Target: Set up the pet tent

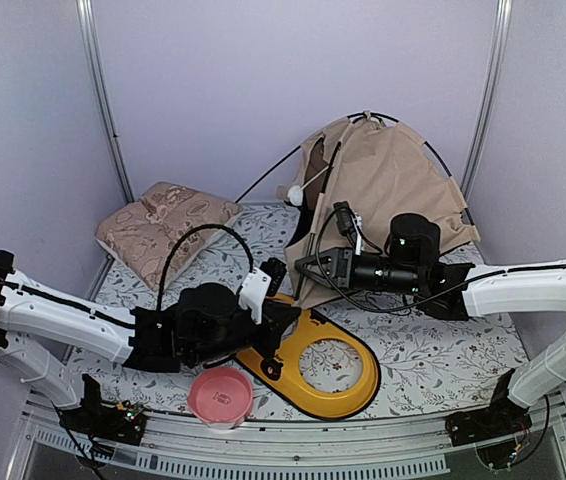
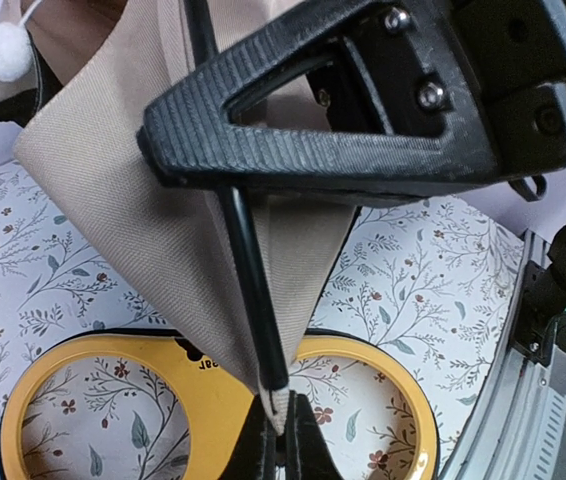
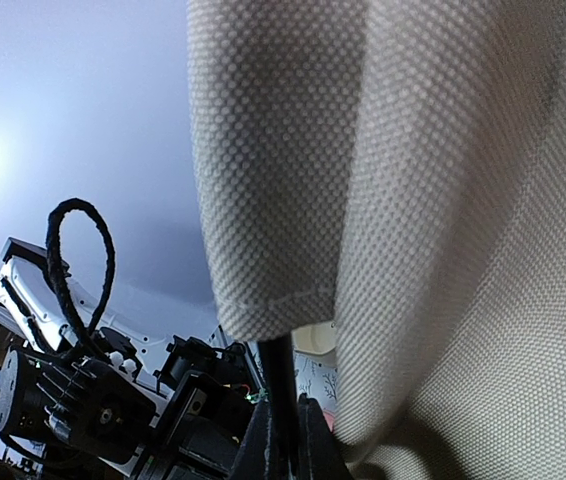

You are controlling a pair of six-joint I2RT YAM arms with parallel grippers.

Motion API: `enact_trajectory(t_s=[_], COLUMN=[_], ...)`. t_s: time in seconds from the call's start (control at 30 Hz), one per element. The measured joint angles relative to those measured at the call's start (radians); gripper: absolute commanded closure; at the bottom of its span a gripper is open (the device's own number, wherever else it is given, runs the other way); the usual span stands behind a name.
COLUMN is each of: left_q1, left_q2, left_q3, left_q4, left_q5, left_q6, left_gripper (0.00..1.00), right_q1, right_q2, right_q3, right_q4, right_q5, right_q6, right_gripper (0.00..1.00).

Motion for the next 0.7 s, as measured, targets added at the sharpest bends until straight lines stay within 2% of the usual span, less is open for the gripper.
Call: enact_trajectory(t_s=[0.7], left_q1=[-0.005], left_q2=[0.023], left_q3=[0.011], left_q4=[0.005], left_q5=[-0.008], left_q6=[0.000], left_gripper=[1.00], right_q1=[-0.011], right_q2=[0.000], right_q3=[0.000], right_q4=[-0.016], right_q5=[-0.004], right_q6=[0.008], right_gripper=[1.00])
